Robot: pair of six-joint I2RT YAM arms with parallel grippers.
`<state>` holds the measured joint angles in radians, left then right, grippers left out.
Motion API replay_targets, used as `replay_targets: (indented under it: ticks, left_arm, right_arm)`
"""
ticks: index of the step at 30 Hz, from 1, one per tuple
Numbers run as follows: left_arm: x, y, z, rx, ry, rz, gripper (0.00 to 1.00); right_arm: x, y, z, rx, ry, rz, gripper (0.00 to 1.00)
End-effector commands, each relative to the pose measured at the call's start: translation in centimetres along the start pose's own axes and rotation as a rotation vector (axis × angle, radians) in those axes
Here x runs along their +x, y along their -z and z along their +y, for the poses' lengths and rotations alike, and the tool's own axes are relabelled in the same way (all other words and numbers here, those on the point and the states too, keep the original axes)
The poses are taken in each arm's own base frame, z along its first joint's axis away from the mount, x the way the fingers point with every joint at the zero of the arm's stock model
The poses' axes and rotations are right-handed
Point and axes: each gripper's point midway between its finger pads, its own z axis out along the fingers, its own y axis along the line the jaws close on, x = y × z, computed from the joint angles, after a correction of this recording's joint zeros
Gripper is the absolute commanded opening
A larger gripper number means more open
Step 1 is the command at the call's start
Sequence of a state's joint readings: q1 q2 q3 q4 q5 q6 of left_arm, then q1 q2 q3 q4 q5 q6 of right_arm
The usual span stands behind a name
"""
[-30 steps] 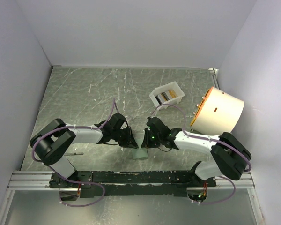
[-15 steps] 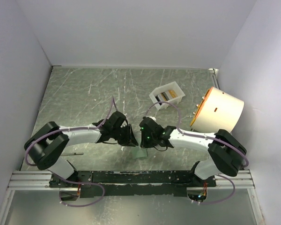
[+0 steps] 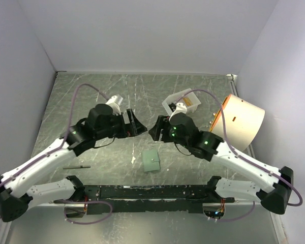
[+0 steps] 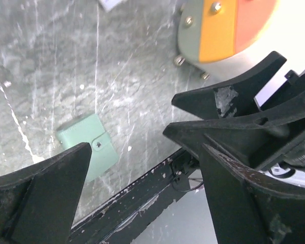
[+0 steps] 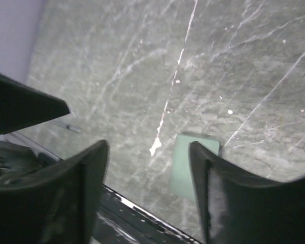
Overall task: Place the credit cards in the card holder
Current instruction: Close the card holder at the center of the board, then reset both arms
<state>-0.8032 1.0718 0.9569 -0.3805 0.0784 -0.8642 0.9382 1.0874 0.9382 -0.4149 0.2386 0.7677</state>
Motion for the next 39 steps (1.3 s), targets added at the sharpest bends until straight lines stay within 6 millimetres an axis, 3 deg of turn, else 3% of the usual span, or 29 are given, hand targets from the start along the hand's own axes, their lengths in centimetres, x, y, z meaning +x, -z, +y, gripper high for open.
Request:
replay_targets:
  ticks: [1,2,3,4,8,13,20,27,39]
  left_arm:
    - [-2.3,4.3,0.1,-0.057,-0.101,-0.087,1.0]
    - [-2.6,5.0,-0.2,-0.051,-0.118,-0.095,1.0]
    - [-2.8,5.7,-0.3,-0.048,-0.135,-0.106,1.0]
    - [-3.0,6.2,-0.6,-0.038,-0.15,-0.112,1.0]
    - [-3.6,8.6,-1.8,0.02,-0.198,-0.157,1.0]
    - [-3.7,10.6,-2.3,0.09,-0.205,-0.221,1.0]
    - [-2.0,10.1,-0.3,0.066,-0.194,-0.201,0.98]
    - [-1.7,9.8,0.7,0.024,-0.183,-0.194,0.98]
    - [-1.8,10.3,0.8,0.029,-0.17,-0.212,0.98]
  right_arm:
    - [-2.6,2.6,-1.1,0.059,0.008,-0.096,0.74]
    - [-3.1,3.2,-1.2,0.063,0.007,-0.11,0.91]
    - [-3.3,3.7,-1.4,0.068,0.011,-0.118,0.99]
    - [-3.5,4.1,-1.5,0.069,0.011,-0.128,1.0]
    - [-5.3,6.1,-1.1,0.027,-0.008,-0.204,1.0]
    - [-5.2,6.9,-1.4,-0.02,-0.031,-0.254,1.0]
    - [-5.5,7.5,-2.4,-0.002,-0.044,-0.303,1.0]
    - [-4.3,6.7,-3.0,0.011,-0.071,-0.279,1.0]
    - [-4.5,7.0,-2.6,-0.013,-0.065,-0.284,1.0]
